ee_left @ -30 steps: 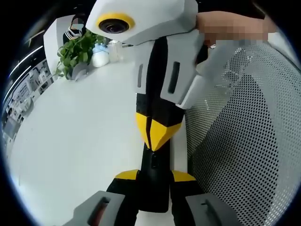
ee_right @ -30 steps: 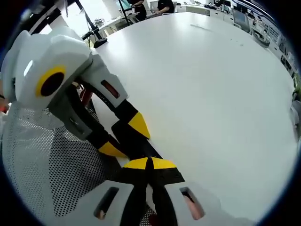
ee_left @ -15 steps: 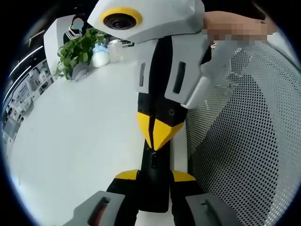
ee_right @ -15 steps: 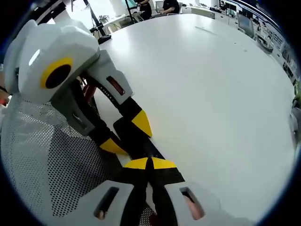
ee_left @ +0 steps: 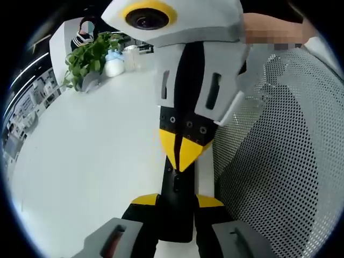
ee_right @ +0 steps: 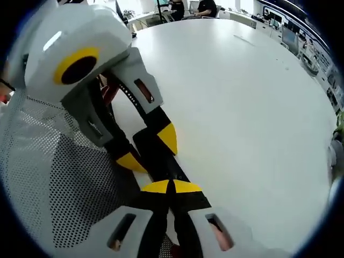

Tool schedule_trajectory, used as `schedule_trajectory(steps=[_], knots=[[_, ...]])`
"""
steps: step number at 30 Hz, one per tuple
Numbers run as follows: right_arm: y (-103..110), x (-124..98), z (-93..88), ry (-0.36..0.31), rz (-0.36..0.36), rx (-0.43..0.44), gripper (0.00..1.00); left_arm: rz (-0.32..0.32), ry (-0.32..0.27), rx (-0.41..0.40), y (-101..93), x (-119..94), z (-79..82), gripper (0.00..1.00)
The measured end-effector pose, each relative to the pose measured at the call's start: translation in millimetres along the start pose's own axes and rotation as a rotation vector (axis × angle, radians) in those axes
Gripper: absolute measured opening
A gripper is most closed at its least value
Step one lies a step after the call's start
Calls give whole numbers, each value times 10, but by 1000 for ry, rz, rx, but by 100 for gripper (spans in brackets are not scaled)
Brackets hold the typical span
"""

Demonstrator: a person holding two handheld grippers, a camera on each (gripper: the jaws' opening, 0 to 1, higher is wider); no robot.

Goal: Press the specified remote control buttons in sequence, fully releasing each button before pressing the next.

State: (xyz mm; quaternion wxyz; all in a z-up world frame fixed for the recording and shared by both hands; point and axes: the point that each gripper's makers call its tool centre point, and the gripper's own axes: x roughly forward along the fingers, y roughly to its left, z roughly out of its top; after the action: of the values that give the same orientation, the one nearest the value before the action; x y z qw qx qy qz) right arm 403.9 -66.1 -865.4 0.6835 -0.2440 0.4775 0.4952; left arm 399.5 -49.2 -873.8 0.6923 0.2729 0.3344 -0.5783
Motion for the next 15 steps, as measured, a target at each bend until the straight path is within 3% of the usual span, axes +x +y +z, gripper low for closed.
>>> schedule_trajectory(steps=[7,15], knots=[[20,10,3,10,-29,-100,0,-1,5,5,-1,2,1,25],[-3,8,5,1,-11,-60,0,-3,5,6,1,6,2,25]])
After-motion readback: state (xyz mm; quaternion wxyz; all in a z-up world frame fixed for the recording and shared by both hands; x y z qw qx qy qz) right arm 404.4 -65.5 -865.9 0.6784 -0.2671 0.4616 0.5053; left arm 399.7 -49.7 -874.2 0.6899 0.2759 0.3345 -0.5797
